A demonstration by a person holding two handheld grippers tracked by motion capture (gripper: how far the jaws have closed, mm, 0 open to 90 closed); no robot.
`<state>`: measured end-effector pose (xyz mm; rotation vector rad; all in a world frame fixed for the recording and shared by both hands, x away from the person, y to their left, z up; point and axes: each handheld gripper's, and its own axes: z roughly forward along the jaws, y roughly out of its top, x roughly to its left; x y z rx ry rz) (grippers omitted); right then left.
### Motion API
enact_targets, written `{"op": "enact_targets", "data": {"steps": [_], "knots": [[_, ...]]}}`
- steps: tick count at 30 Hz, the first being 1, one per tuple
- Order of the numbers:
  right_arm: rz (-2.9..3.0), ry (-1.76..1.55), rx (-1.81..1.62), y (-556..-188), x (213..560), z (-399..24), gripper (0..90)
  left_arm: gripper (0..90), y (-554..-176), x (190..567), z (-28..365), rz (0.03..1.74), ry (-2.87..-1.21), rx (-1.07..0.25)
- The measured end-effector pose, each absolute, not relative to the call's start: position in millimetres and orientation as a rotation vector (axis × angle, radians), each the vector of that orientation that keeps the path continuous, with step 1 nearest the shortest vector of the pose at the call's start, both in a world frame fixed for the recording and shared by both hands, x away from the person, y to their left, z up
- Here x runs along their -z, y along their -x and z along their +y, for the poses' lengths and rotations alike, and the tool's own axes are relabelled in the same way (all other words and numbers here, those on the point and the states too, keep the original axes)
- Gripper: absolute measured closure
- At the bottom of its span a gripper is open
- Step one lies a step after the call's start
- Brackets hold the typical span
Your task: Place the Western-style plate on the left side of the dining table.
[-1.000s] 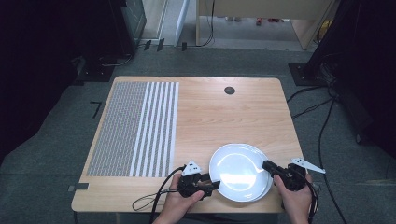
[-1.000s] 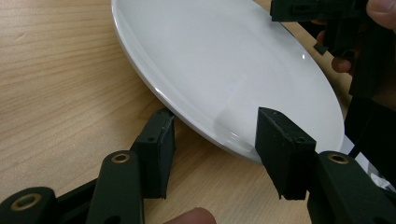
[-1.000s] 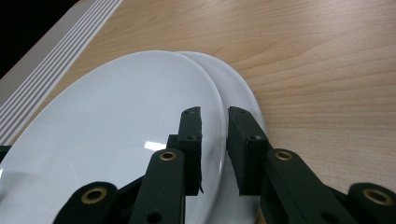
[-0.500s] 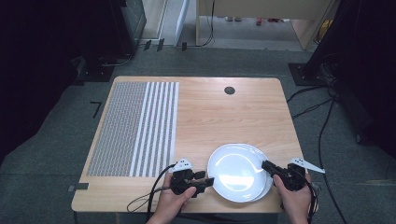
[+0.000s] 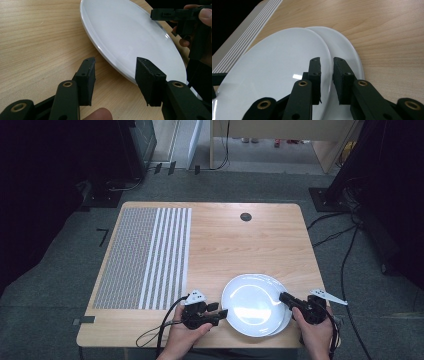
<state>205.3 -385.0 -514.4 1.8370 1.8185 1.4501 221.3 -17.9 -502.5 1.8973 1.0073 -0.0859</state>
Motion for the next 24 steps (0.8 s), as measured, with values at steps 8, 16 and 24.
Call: {"op": "enact_targets", "data": {"steps": [8, 16, 24], "knots": [[1.835, -1.882, -1.429, -207, 517, -383, 80.8, 52.9, -222, 502, -16, 1.013, -1.895, 0.095], [1.825, -1.904, -1.433, -207, 517, -383, 82.0, 56.7, -223, 501, -8, 1.024, -1.880, 0.115], [1.799, -1.929, -1.453, -207, 518, -385, 83.6, 57.8, -224, 502, -8, 1.016, -1.853, 0.189]]}}
